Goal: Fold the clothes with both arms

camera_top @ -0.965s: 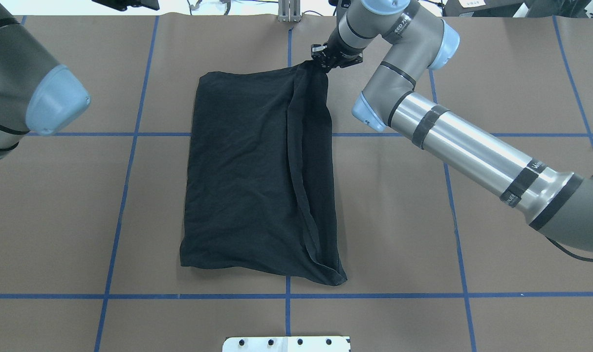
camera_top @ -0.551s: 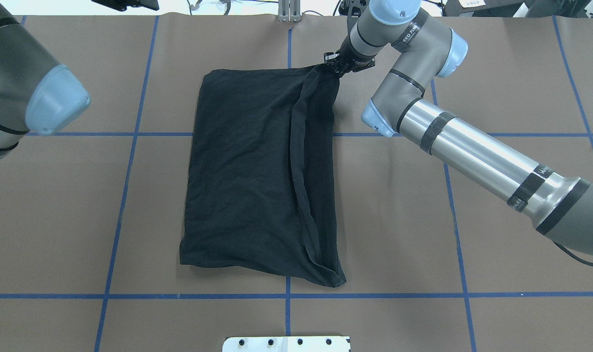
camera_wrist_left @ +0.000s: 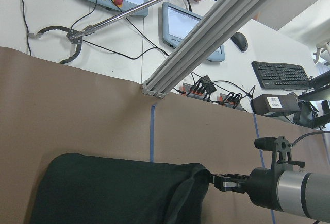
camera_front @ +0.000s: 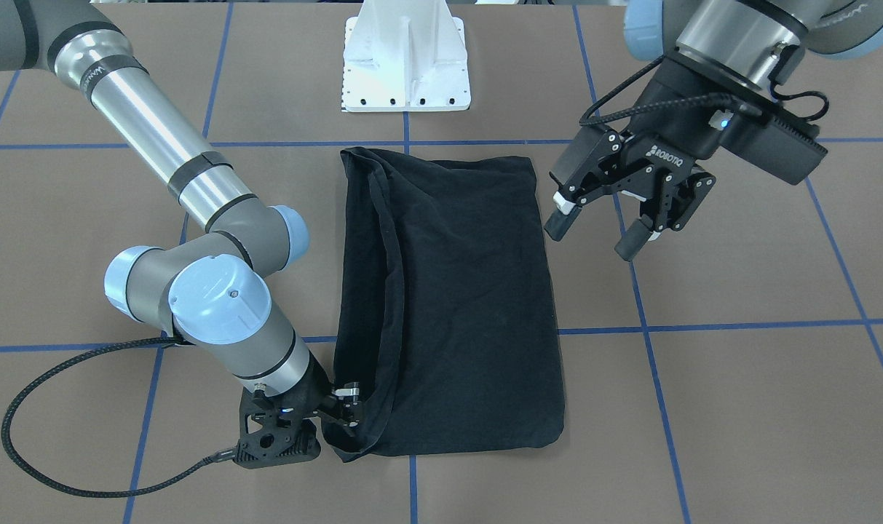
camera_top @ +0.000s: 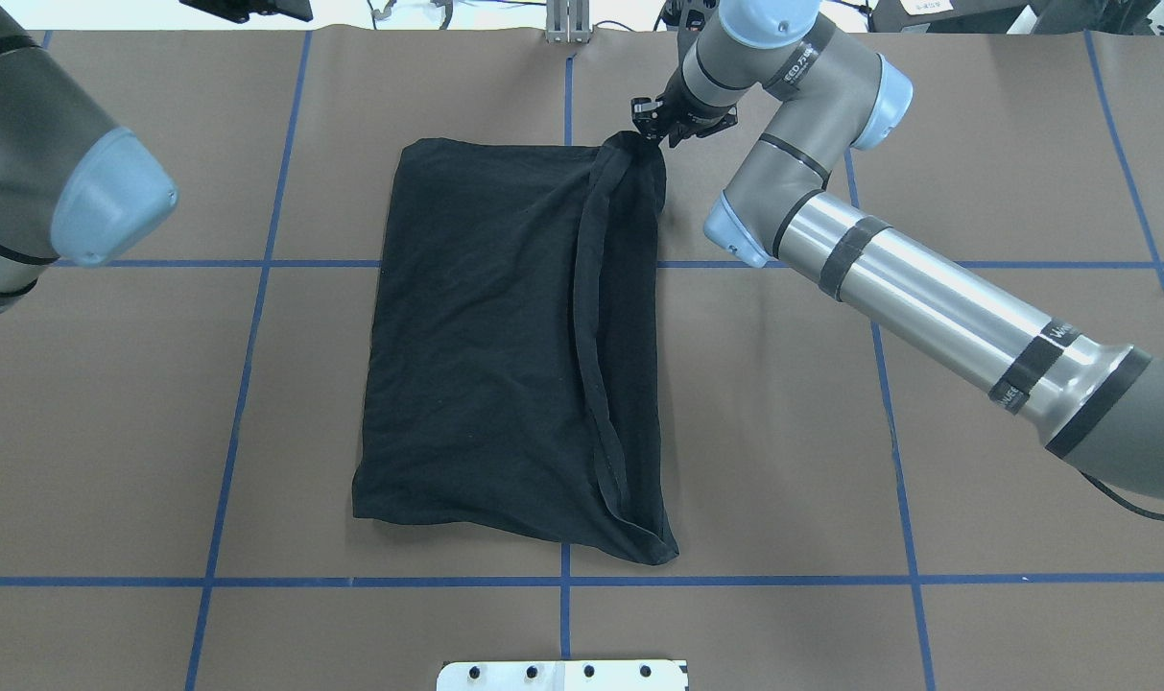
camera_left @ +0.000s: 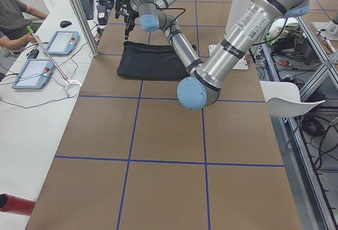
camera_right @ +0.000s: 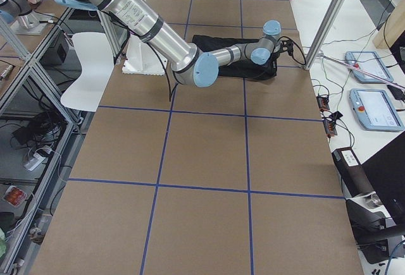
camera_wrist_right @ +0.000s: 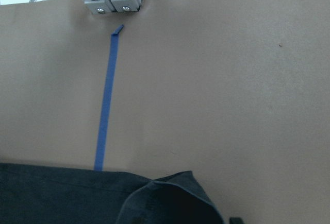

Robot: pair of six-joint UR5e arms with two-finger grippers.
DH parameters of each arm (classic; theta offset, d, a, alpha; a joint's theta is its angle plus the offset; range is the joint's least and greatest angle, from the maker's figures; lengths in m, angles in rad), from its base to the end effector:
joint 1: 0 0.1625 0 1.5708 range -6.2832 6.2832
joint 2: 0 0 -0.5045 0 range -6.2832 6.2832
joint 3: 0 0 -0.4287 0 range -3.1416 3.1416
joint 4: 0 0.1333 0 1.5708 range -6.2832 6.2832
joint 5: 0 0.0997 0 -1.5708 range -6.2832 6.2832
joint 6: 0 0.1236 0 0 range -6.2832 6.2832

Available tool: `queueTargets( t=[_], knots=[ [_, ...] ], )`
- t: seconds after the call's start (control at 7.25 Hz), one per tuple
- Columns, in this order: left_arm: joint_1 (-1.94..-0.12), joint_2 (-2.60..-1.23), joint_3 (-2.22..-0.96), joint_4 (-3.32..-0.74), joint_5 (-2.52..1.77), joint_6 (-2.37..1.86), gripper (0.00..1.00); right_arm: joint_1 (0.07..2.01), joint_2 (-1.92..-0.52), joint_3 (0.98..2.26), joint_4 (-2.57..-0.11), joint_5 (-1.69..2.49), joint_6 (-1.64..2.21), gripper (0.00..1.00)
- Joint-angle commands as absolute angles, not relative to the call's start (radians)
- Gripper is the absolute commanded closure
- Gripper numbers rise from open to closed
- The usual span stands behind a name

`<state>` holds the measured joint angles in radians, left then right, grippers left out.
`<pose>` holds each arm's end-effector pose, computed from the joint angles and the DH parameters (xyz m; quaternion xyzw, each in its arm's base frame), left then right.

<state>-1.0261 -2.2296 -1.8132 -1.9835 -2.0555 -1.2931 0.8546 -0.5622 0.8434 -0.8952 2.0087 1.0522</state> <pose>0.3011 -0.6431 0.1566 0.2086 0.5866 -0.1446 0.7691 -0.5874 -0.7981 0.2955 0.1357 -0.4698 0.0463 0.8711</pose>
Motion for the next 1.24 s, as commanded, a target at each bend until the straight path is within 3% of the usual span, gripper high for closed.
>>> queueTargets(
  t=[0.0,0.41,0.69,0.83,1.1],
  knots=[
    [-1.025,-2.229,-1.813,-1.983,-2.056,-1.293,0.0,0.856,-0.549,0.874,-0.908,2.069,1.123,0.0],
    [-1.025,-2.232,-1.813,-1.983,-2.057,-1.295,0.0,0.856,-0.595,0.887,-0.974,2.114,1.167,0.09],
    [-1.025,-2.232,-1.815,-1.983,-2.057,-1.296,0.0,0.867,-0.658,0.885,-0.9,2.141,1.144,0.24],
    [-1.025,-2.23,-1.815,-1.983,-2.057,-1.296,0.0,0.865,-0.666,0.856,-0.835,2.138,1.138,0.37],
    [-1.025,-2.229,-1.815,-1.983,-2.057,-1.296,0.0,0.858,-0.643,0.827,-0.831,2.12,1.134,0.38]
  ],
)
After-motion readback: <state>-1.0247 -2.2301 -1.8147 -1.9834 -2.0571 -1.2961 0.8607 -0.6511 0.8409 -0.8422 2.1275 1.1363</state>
